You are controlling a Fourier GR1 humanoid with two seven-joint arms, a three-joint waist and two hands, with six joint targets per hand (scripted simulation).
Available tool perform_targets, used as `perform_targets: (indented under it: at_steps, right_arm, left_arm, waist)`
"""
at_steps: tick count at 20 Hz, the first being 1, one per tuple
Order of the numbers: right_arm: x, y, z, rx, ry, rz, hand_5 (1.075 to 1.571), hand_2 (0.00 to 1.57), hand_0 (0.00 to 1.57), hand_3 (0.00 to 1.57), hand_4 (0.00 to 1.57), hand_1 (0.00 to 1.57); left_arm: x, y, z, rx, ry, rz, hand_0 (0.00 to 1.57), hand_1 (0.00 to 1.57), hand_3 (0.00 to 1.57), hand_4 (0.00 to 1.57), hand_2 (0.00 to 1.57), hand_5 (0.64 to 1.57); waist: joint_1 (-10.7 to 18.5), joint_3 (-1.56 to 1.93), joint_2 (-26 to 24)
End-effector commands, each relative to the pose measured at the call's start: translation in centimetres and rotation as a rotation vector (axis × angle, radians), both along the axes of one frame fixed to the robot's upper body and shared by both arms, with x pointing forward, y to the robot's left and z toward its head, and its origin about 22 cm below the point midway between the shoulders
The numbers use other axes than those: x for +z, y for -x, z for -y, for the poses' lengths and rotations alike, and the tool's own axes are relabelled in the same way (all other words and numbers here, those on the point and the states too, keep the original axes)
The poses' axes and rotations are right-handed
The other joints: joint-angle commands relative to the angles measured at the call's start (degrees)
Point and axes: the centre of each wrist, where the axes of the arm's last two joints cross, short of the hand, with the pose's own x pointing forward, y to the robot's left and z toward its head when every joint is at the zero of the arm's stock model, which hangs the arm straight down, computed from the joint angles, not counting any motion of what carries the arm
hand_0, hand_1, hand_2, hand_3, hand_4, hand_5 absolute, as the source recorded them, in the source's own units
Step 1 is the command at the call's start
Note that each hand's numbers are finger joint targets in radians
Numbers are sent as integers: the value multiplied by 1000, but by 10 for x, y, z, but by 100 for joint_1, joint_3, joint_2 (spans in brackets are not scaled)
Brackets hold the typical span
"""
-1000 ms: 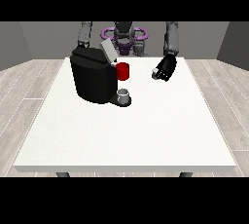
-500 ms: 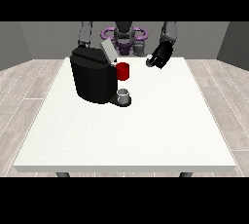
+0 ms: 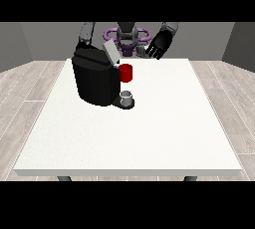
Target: Insert the coffee pod into the coffee machine and close the lid
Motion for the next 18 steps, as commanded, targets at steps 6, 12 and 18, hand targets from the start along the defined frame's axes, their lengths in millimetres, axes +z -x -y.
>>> perform_targets:
  at_steps: [6, 12, 18]
  right_arm:
    - [25, -13, -15, 3, -11, 43, 1571, 0, 0, 0, 0, 0]
    - [61, -26, -16, 71, 16, 173, 1571, 0, 0, 0, 0, 0]
    - [75, -31, -3, 29, -4, 191, 1571, 0, 0, 0, 186, 0]
  left_arm:
    - [66, -22, 19, 62, 111, 14, 1235, 1235, 1266, 502, 1265, 1571]
    - [143, -29, -14, 104, 105, 145, 1174, 1174, 1266, 479, 1254, 1571]
    - [122, -29, -12, 89, 99, 160, 1225, 1225, 1233, 478, 1284, 1571]
  waist:
    - [-349, -1, 1]
    - [-881, -1, 675]
    - [-864, -2, 863]
